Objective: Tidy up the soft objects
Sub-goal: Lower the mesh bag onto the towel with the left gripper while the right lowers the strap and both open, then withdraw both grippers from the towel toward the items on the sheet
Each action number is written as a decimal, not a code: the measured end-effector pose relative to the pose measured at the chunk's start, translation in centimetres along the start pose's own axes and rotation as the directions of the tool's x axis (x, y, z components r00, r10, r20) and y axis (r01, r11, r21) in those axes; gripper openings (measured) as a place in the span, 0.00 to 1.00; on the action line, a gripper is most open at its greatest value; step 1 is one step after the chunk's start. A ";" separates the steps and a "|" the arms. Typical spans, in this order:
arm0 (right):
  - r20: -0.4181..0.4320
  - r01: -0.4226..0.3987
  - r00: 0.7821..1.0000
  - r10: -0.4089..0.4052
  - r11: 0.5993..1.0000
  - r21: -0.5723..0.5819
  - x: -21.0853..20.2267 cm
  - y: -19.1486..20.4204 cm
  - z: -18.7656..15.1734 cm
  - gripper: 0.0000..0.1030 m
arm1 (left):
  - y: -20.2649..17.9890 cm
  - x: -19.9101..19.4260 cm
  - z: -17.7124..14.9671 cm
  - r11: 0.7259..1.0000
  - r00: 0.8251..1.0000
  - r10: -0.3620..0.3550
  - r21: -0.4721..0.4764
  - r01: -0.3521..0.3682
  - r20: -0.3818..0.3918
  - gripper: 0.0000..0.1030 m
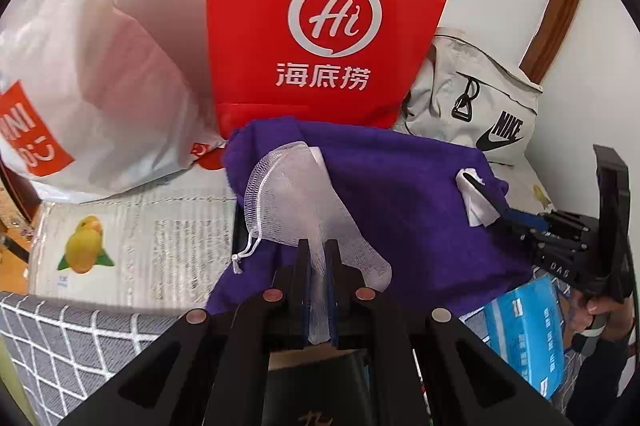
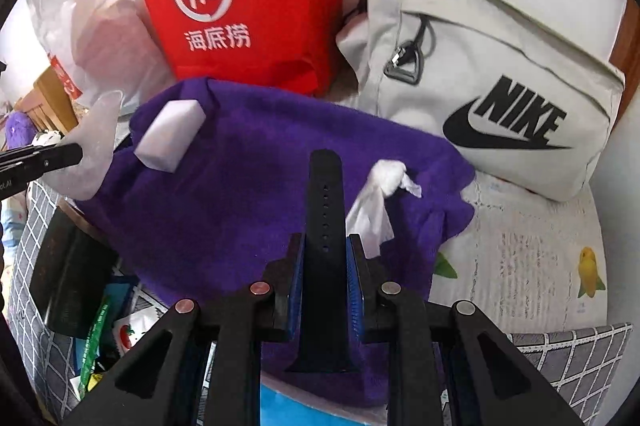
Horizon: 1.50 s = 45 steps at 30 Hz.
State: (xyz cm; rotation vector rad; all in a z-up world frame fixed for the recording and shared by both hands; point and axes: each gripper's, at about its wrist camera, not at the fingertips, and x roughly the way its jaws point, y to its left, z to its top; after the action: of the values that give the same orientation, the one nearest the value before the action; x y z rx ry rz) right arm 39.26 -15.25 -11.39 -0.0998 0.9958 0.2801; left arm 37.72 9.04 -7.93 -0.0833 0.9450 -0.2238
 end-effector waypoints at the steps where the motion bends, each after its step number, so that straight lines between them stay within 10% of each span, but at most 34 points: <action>1: -0.005 0.001 1.000 -0.001 1.000 -0.002 0.2 -0.1 0.0 0.20 | -0.2 0.2 0.1 1.000 1.000 -0.003 0.006 0.003 -0.002 0.07; 29: -0.090 0.027 0.996 -0.028 1.000 -0.016 3.1 -0.8 0.1 0.20 | 0.6 5.4 0.0 0.999 0.992 0.040 0.023 -0.037 -0.117 0.12; 36: -0.116 0.031 0.993 -0.031 1.000 -0.004 3.3 -0.5 0.4 0.34 | 1.3 4.9 -0.4 0.998 0.990 0.060 -0.003 -0.061 -0.126 0.47; 45: -0.061 0.031 0.998 -0.031 0.999 0.007 0.3 0.0 0.8 0.50 | 1.3 2.2 -0.2 0.995 0.992 0.097 -0.011 -0.099 -0.086 0.56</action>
State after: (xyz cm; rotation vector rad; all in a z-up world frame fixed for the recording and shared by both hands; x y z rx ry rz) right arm 40.07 -15.04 -11.21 -0.1167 1.0547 0.2458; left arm 39.00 9.82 -9.96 -0.0411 1.0329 -0.1302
